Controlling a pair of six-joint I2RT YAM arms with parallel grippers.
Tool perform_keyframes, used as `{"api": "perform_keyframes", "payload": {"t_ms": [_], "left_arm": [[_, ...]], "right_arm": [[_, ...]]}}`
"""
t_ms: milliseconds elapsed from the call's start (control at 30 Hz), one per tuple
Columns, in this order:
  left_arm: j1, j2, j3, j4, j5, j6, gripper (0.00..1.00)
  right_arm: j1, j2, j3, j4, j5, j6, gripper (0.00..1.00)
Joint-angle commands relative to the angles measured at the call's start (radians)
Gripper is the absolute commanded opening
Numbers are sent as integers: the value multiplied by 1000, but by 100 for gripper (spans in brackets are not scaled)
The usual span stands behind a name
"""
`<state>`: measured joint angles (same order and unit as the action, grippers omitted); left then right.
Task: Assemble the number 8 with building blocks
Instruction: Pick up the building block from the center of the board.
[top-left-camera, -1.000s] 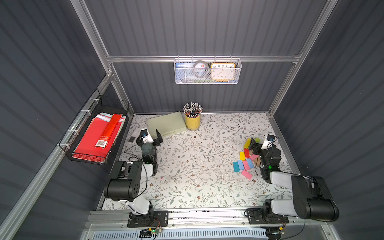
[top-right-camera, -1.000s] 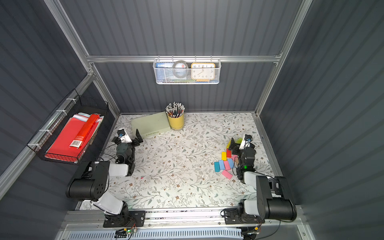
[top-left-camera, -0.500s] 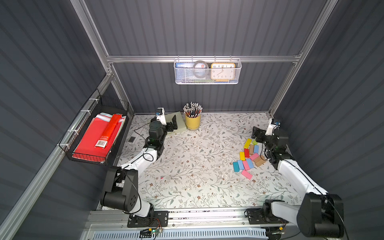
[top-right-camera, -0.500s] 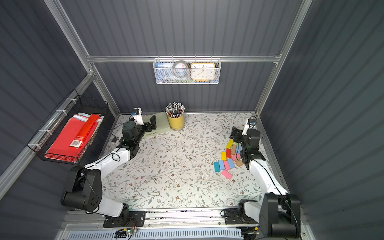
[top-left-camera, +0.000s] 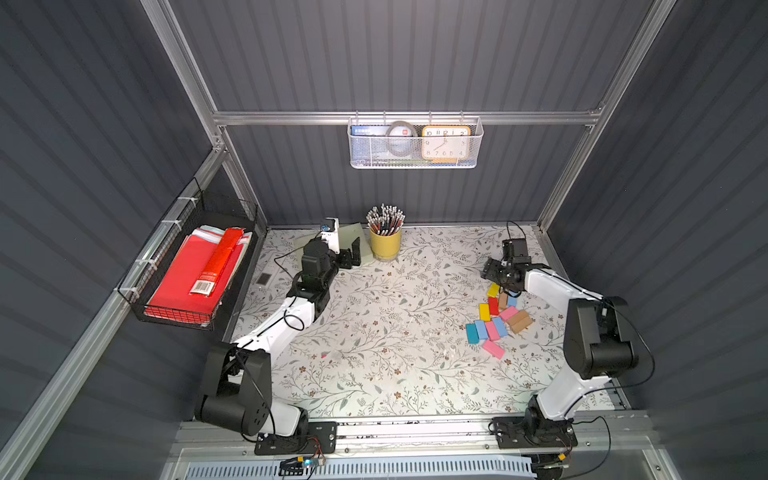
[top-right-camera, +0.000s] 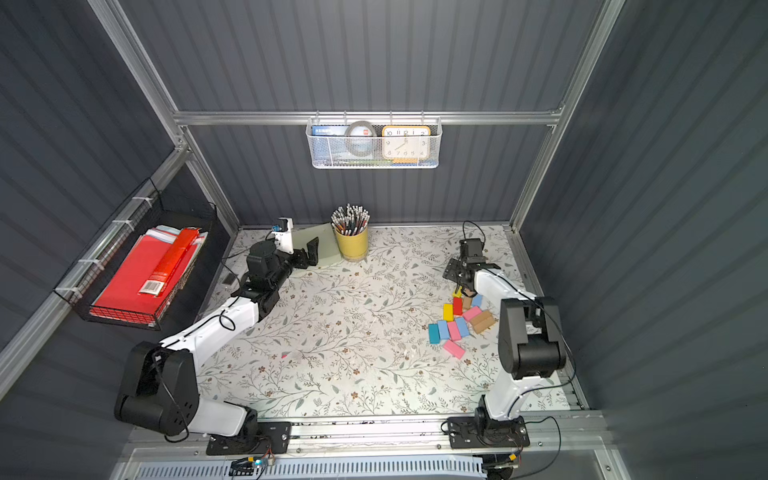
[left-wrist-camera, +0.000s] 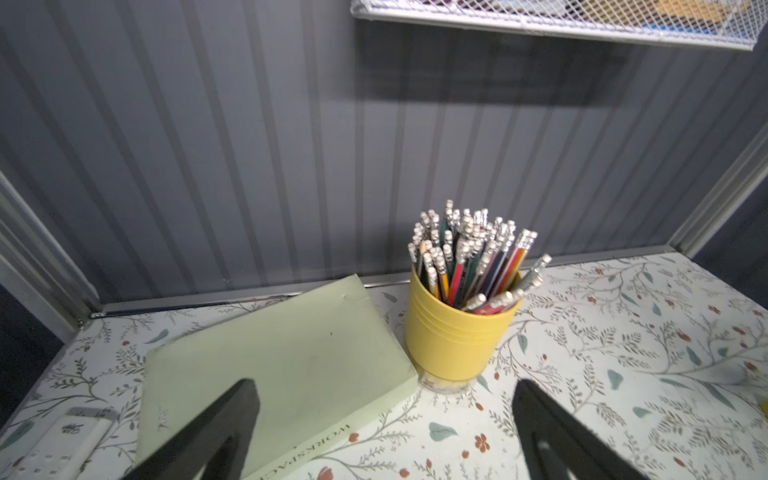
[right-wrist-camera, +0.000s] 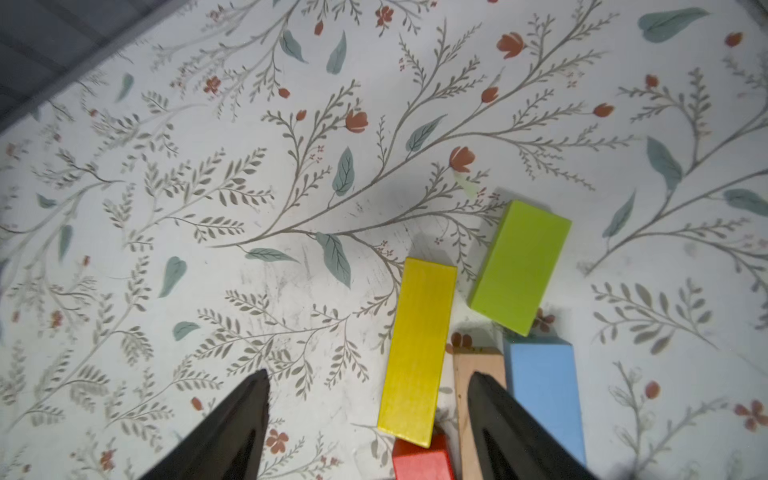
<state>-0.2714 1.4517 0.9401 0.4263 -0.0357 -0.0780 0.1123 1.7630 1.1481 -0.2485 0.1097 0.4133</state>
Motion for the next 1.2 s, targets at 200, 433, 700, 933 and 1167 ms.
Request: {"api": "perform_keyframes", "payload": {"t_ms": [200, 433, 700, 933, 1167], "left_arm": [[-9, -92, 12, -69, 43, 23, 99], [-9, -103, 14, -72, 53, 11, 99], [-9, -102, 23, -80, 69, 1, 99], [-9, -108, 19, -78, 76, -2, 99], [-11, -105, 20, -81, 80, -5, 99]], "right_arm": [[51, 97, 130, -166, 174, 63, 71], [59, 148, 158, -188, 184, 93, 59], [60, 168, 136, -186, 183, 114, 57], [59, 180, 106, -167, 174, 122, 53], [59, 180, 76, -157, 175, 121, 51]]}}
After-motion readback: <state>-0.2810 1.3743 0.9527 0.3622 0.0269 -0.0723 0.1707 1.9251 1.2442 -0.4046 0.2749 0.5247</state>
